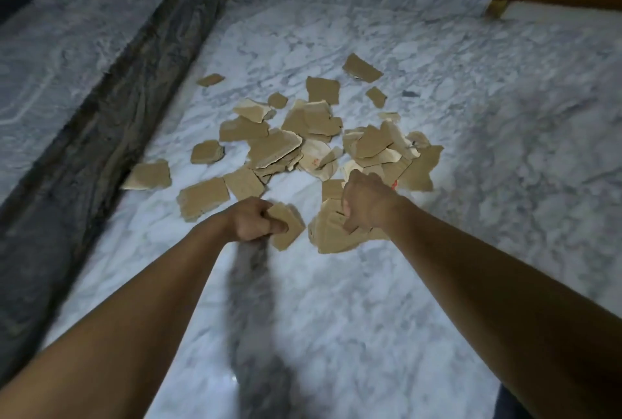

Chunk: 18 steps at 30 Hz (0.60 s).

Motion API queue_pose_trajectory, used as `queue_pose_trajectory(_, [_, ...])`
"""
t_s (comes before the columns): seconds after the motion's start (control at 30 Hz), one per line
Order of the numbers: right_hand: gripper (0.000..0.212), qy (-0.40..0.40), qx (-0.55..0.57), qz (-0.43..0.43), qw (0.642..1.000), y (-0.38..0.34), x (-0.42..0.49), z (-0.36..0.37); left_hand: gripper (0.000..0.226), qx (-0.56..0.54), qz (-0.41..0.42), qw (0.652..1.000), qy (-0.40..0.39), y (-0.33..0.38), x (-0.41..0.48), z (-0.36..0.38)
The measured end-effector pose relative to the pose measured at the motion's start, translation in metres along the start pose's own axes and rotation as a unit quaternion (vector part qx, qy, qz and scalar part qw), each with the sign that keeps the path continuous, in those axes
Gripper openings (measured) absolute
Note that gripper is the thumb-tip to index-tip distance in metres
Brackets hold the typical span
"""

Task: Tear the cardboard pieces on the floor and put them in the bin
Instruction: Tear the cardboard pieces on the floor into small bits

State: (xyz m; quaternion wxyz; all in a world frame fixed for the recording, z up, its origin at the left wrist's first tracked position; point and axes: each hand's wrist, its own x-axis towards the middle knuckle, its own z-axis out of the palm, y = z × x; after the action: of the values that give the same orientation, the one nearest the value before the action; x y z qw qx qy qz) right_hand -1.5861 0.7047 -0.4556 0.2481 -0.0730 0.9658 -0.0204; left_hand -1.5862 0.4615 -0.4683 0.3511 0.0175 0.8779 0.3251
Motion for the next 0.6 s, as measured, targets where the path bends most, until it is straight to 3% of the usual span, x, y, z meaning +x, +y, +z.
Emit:
queue_pose_trajectory(0.07, [0.052,0.013,-0.049,0.017,0.999,-0.006,0.001,0.004,0.013,-0.085,0.003,0.996,0.016,-0.005,-0.010,0.002])
queue_pose_trajectory(0.2, [0.059,0.005,-0.011,0.004,1.000,-0.008,-0.006,0.013,0.021,-0.177,-0.003,0.983,0.041,-0.014,-0.025,0.011])
queue_pose_trajectory(0.3, [0.082,-0.005,0.031,0.015,0.999,-0.003,-0.014,0.019,0.021,-0.181,-0.005,0.983,0.018,-0.012,-0.032,0.013])
queue_pose_trajectory(0.4, [0.075,-0.052,0.022,0.000,0.998,-0.001,-0.015,0.014,0.020,-0.163,-0.006,0.987,0.003,-0.005,-0.034,0.008])
queue_pose_trajectory(0.53, [0.112,-0.163,0.007,-0.025,0.986,0.008,-0.019,0.000,0.017,-0.113,0.024,0.993,0.004,0.002,-0.028,0.002])
queue_pose_trajectory(0.6, [0.092,-0.146,0.034,-0.025,0.988,0.029,-0.023,-0.013,0.021,-0.093,0.035,0.995,0.002,0.008,-0.023,0.002])
